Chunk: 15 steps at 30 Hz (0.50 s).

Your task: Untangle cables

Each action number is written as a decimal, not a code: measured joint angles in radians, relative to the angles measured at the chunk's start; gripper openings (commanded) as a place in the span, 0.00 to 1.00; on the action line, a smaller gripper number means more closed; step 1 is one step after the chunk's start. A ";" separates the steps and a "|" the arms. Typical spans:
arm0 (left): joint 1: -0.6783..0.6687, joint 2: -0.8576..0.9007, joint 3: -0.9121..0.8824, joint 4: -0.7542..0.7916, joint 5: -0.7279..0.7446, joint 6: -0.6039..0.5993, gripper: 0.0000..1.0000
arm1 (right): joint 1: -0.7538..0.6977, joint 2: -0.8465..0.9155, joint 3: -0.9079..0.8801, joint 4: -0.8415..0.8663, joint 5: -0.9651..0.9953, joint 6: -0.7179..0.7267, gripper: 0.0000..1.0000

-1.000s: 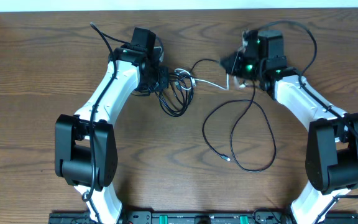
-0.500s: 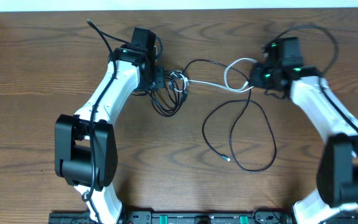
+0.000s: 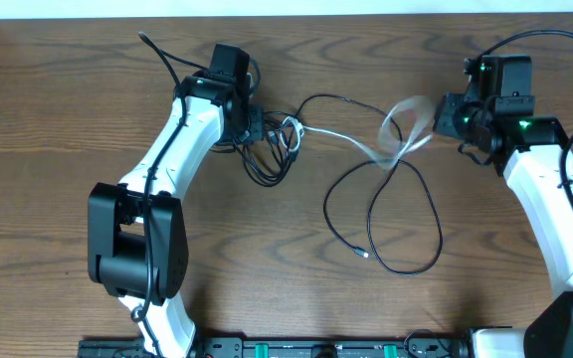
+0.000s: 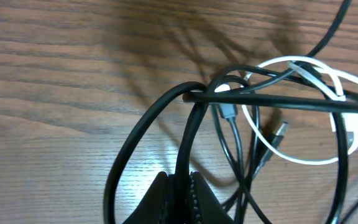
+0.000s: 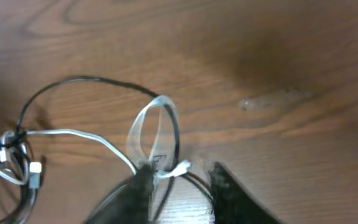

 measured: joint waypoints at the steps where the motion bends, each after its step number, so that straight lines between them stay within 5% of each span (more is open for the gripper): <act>1: 0.000 0.000 0.000 0.000 0.010 0.000 0.08 | 0.000 0.000 0.000 -0.005 0.002 -0.001 0.49; 5: 0.000 0.000 0.000 0.000 0.047 0.000 0.07 | 0.000 0.000 0.000 -0.025 -0.005 -0.003 0.62; 15: 0.000 0.000 0.000 0.008 0.171 0.001 0.08 | 0.028 0.007 0.000 -0.027 -0.169 -0.003 0.58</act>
